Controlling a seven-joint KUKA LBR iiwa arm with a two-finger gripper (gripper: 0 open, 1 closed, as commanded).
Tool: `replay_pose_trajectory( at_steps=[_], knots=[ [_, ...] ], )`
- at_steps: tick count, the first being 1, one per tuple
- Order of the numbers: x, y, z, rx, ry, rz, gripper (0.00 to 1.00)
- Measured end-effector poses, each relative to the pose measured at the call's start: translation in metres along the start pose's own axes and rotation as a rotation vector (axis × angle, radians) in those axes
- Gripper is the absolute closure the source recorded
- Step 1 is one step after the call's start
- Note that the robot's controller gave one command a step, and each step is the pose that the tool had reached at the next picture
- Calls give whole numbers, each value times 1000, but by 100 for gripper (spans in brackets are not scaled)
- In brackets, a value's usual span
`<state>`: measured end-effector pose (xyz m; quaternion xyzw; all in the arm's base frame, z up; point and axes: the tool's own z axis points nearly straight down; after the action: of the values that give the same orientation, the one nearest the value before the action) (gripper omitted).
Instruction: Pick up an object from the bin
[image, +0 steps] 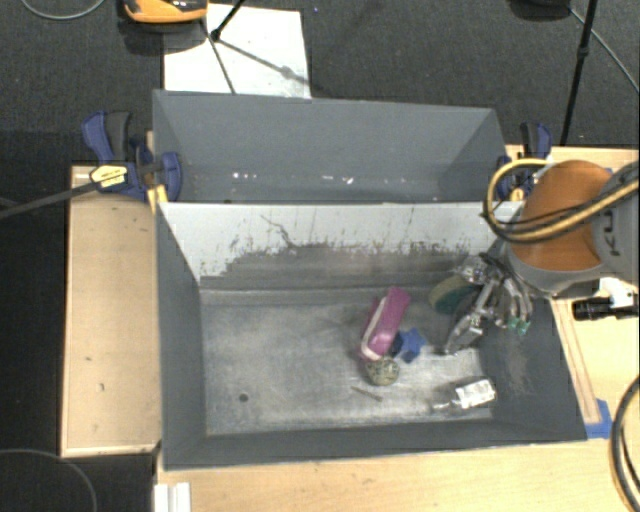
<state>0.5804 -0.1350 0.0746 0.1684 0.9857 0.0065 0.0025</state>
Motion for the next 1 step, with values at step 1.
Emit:
replay_pose_trajectory(
  at_steps=[1],
  knots=[
    [-1, 3, -1, 9, -2, -5, 0]
  ],
)
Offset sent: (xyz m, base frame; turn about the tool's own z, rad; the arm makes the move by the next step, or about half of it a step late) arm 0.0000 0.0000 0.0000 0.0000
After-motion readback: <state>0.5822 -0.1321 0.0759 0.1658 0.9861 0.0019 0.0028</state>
